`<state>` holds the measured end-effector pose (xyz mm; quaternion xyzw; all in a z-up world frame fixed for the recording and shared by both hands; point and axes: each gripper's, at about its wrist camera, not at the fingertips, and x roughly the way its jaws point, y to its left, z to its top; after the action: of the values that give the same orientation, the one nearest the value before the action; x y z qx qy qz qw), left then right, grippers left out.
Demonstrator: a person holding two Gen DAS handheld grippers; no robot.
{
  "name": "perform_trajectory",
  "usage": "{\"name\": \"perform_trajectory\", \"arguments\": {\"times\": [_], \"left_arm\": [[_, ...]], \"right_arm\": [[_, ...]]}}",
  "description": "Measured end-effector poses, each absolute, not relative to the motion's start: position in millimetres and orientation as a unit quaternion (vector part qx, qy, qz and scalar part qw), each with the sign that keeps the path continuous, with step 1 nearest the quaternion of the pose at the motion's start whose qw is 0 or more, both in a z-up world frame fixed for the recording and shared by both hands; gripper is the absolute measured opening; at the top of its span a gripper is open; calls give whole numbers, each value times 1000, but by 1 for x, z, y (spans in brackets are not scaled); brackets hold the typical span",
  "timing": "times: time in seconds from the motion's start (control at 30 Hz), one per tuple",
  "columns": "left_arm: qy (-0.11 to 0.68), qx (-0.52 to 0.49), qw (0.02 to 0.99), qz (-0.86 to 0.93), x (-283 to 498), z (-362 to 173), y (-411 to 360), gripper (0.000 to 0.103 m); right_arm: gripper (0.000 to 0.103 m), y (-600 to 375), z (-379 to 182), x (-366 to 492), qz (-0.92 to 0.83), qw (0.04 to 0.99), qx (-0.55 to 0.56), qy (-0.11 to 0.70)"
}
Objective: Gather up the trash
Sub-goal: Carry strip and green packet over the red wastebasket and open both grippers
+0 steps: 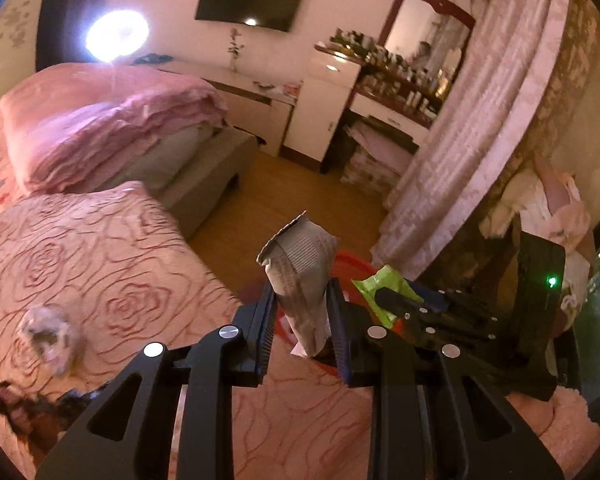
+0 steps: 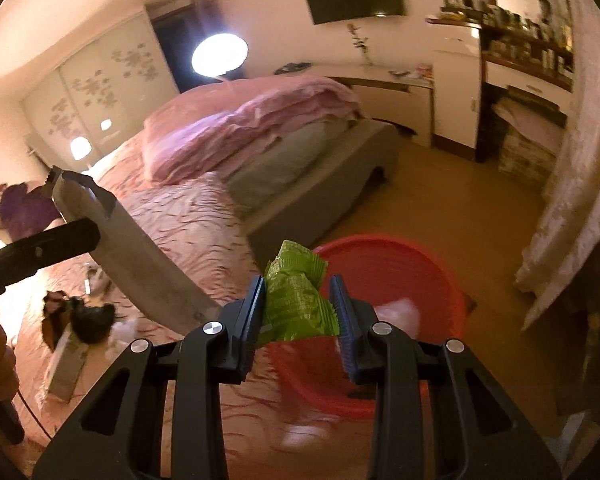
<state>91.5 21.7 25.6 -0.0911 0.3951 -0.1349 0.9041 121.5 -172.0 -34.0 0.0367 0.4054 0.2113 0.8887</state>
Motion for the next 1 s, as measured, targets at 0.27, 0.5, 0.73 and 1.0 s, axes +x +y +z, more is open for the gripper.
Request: {"name": "perform_trajectory", "arguments": {"times": [0.27,0.5,0.73,1.0], "left_arm": [[435,-77,884,-152,132,2,-16,24],[474,-42,867,-149,154,-29,-43,24],[510,-24,847,-148,165,-57,-53,26],[519,-41,842,-142,166,-61,-46,56]], "right_arm": [[33,-193,-55,133,177,888,42,423],[34,-203,-78,146,159,881,42,444],[34,-207,-98,154,149,872,44,464],[52,-208,-111,153,138,864,50,481]]}}
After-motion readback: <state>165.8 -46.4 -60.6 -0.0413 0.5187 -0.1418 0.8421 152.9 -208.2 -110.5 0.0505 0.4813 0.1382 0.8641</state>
